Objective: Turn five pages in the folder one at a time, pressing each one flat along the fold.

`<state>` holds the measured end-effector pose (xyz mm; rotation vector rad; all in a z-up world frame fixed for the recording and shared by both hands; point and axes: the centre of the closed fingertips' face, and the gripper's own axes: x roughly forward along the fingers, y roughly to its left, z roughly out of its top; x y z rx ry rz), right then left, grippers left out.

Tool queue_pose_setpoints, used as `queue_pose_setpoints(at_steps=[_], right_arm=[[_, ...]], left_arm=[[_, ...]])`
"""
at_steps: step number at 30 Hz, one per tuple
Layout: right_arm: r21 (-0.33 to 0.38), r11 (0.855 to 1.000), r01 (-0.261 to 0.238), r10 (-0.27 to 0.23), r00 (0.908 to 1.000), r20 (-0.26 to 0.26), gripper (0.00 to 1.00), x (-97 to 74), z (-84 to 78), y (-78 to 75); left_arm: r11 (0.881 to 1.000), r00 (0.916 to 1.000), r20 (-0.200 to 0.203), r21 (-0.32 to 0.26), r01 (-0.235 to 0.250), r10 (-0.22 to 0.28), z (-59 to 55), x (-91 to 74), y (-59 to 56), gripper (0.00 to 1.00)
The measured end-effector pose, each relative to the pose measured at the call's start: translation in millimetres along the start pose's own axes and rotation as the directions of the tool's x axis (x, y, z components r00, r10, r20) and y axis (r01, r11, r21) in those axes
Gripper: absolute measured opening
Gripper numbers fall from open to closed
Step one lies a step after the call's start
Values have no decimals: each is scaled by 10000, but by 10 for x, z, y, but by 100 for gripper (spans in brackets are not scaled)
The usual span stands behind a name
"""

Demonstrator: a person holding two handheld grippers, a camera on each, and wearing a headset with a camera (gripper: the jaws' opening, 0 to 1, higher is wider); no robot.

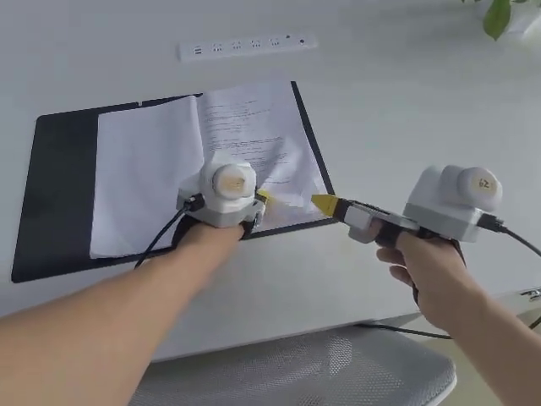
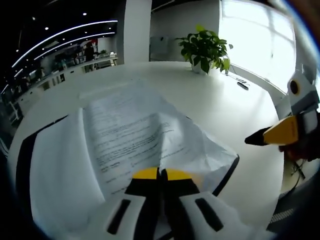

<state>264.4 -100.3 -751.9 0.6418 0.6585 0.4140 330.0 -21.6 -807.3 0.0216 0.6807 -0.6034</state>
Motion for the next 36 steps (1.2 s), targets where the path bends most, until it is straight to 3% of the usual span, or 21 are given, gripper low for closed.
queue_pose_setpoints(at_steps=[1, 3, 9, 14, 27, 36], right_arm=[[-10, 10000, -44, 44, 10000, -33, 35, 29, 11, 12], [-94, 9999, -104, 102, 9998, -144, 35, 91, 12, 35], [-6, 9998, -176, 176, 9977, -657, 37, 279, -65, 60], [269, 9995, 167, -137, 9942, -1064, 34, 369, -147, 4], [183, 9981, 586, -568, 9944, -889, 0, 390, -131, -112], [350, 9967, 736, -711, 9951, -691, 0, 359, -114, -145]], left_arm=[[9997, 10000, 13, 253, -51, 51, 9, -3, 43, 0], [9983, 10000, 15, 581, -17, 16, 5, -14, 11, 0], [9983, 10000, 27, 572, -55, 54, 8, -36, -7, 0], [9980, 10000, 7, 639, -18, 17, 13, -57, -25, 0], [9977, 10000, 27, 677, 32, -34, 14, -35, -21, 1], [9977, 9999, 19, 675, 110, -112, 17, -14, -29, 5]])
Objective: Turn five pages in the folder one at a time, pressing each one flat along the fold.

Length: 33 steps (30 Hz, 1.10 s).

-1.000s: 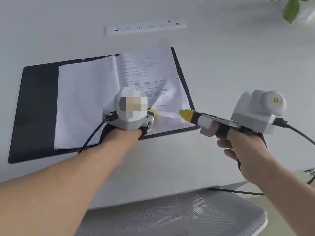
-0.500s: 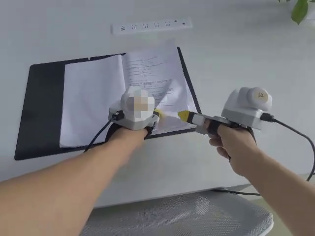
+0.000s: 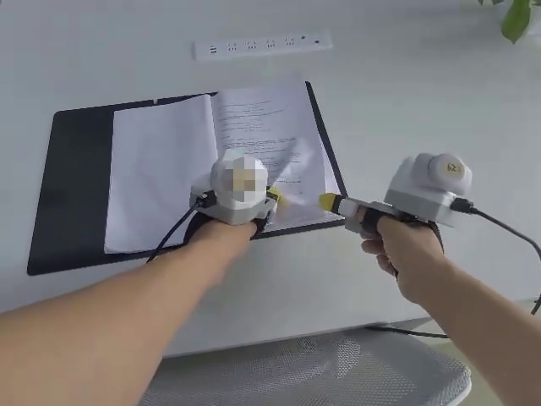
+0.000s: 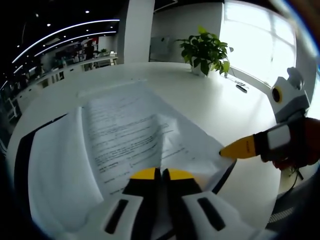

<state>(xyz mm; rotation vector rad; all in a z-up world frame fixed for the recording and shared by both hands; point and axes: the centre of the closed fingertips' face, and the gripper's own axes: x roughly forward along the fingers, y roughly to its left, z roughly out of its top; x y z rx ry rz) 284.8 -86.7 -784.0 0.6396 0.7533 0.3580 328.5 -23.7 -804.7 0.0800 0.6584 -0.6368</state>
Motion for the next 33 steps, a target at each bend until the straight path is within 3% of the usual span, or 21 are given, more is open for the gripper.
queue_pose_setpoints(at_steps=[7, 12, 20, 33], right_arm=[[8, 10000, -28, 28, 9996, 267, 0, -53, 79, 22], [-32, 9999, -165, 166, 9989, 428, 0, -107, 144, 85], [-288, 9957, -885, 908, 9914, 945, 0, -195, 304, 426], [-1058, 9757, -1918, 2037, 9721, 1162, 0, -200, 347, 1062]], left_arm=[[10000, 9999, -136, -70, 0, -1, -25, -38, 7, 8], [10000, 9997, -261, -11, -31, 31, -50, -152, 32, 10], [9998, 9996, 235, -122, -131, 133, 59, -517, 199, 11], [9969, 9969, 622, -652, -448, 489, -48, -1193, 547, 16]])
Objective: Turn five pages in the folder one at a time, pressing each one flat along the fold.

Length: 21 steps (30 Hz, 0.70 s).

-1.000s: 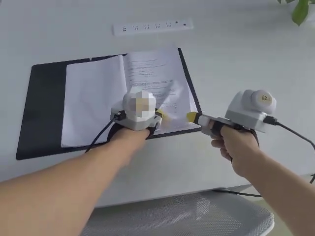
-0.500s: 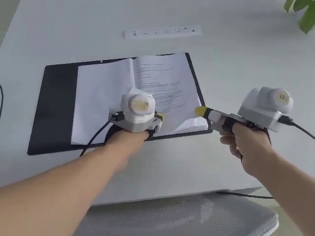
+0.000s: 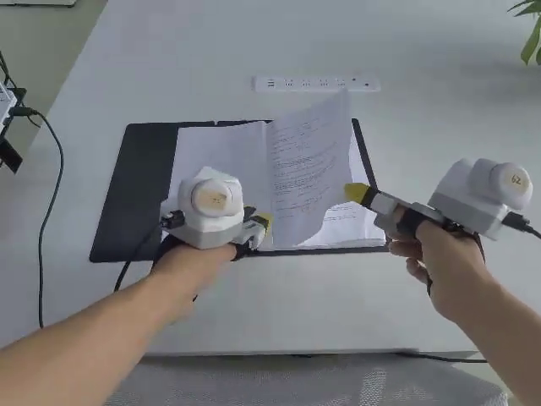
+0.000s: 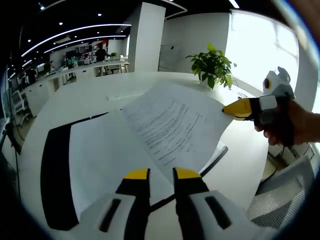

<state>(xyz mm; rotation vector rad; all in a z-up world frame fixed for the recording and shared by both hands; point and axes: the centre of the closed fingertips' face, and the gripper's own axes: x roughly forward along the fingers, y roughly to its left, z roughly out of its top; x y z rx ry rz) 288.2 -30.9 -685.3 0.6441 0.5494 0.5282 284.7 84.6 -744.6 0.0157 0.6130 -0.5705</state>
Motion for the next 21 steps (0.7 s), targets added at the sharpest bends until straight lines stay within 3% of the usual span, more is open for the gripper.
queue_pose_setpoints(at_steps=[7, 14, 21], right_arm=[[-311, 9981, -538, 533, 9984, -178, 0, 146, -61, 315], [-458, 9943, -959, 938, 9945, -461, 0, 329, -162, 585], [-623, 9891, -1331, 1275, 9881, -864, 0, 514, -305, 827]], left_arm=[[9985, 9987, 361, -429, -335, 351, 24, -425, 238, 19], [9972, 9973, 534, -589, -464, 496, 26, -803, 361, 22], [9963, 9949, 737, -565, -651, 692, 28, -1081, 482, 23]])
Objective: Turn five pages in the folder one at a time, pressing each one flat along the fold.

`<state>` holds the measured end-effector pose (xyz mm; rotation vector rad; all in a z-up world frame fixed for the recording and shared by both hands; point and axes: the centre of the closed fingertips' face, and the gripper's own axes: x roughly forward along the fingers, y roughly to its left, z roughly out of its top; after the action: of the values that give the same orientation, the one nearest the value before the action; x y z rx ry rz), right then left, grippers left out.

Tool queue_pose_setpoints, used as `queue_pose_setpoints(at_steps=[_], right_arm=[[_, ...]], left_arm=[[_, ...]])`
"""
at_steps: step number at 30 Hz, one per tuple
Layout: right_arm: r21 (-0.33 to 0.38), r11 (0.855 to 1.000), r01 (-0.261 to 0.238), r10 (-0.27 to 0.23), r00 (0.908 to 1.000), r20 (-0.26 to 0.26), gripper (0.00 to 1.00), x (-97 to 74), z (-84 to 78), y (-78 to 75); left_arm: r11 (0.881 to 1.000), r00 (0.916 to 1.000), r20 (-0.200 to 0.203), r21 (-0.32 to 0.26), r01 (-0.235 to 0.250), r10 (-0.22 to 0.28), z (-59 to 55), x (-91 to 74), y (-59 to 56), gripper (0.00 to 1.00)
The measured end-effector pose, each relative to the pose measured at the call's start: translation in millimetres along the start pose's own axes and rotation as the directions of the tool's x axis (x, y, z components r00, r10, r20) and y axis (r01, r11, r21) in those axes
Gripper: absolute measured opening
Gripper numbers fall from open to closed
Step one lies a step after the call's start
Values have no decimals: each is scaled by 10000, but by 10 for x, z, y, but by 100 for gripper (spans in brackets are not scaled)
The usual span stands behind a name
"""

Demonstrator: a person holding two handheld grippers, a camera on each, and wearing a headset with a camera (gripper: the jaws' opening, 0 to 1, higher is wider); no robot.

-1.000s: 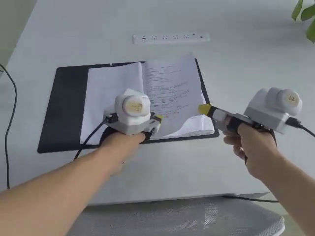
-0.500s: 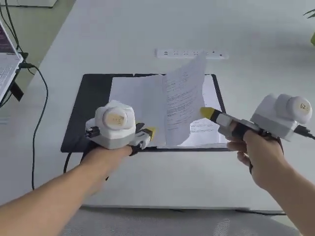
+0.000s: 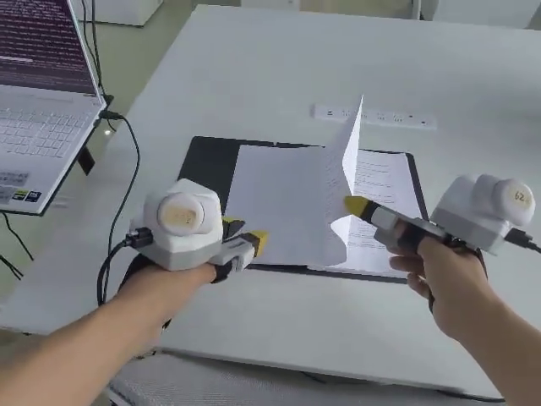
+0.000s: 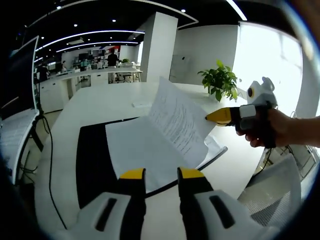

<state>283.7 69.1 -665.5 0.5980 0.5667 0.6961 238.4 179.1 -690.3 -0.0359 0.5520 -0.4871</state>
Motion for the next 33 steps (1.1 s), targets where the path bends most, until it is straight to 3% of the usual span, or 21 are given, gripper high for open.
queue_pose_setpoints(at_steps=[9, 21, 25, 29, 33], right_arm=[[-188, 9995, -267, 252, 9969, -750, 0, 334, -264, 200], [-107, 9992, -398, 368, 9787, -2020, 0, 861, -767, 411], [-53, 9990, -448, 424, 9732, -2262, 0, 963, -864, 486], [34, 9991, -426, 420, 9656, -2567, 0, 1169, -950, 389], [158, 9994, -316, 349, 9525, -3026, 0, 1346, -1099, 300]], left_arm=[[9990, 9994, 188, -352, -289, 296, -20, -265, 237, 23], [9928, 9956, 220, -806, -890, 911, -191, -631, 570, 25], [9895, 9938, 255, -992, -1048, 1078, -239, -718, 659, 25], [9862, 9923, 271, -1168, -1173, 1212, -288, -773, 722, 25], [9836, 9915, 234, -1313, -1236, 1277, -356, -807, 756, 25]])
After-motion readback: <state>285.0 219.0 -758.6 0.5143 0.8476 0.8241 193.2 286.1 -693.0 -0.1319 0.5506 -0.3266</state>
